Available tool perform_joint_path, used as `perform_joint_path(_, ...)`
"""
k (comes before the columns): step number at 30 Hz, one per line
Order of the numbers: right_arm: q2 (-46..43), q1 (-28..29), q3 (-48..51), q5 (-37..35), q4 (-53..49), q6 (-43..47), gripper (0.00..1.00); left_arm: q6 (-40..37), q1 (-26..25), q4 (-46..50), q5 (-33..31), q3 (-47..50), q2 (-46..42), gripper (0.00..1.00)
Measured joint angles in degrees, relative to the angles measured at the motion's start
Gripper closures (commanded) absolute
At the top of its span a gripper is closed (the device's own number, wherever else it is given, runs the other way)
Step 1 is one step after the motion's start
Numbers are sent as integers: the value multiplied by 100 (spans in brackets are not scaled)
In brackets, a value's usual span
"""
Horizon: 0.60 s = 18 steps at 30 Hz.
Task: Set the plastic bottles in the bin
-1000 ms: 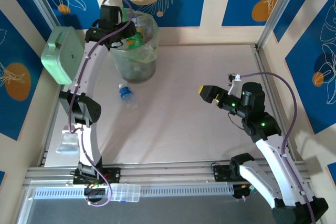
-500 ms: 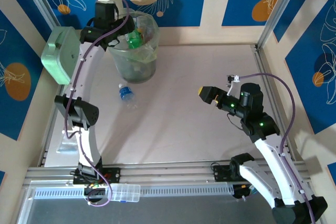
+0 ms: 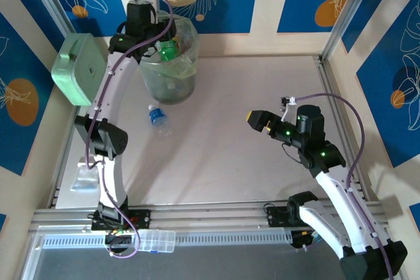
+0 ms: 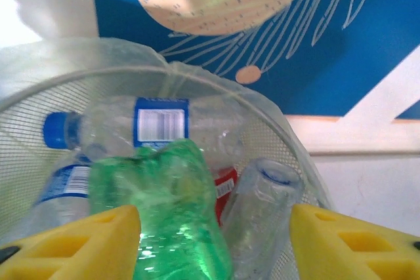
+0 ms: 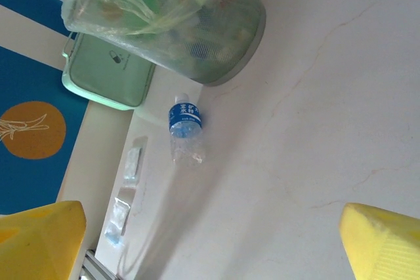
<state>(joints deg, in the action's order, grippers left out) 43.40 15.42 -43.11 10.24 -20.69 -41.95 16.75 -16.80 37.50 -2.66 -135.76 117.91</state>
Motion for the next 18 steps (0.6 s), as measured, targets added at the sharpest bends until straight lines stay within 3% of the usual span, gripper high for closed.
perform_joint_path(2,22,0,50,0,2,0,1,-98,-37,0,-103,0,70,48)
perform_joint_path(11,101,0,52,2,15,0,1,-87,-57,481,-1373,-98,369,44)
perform_joint_path(18,125,0,87,7,52,0,1,155,4,341,-1757,363,365,45)
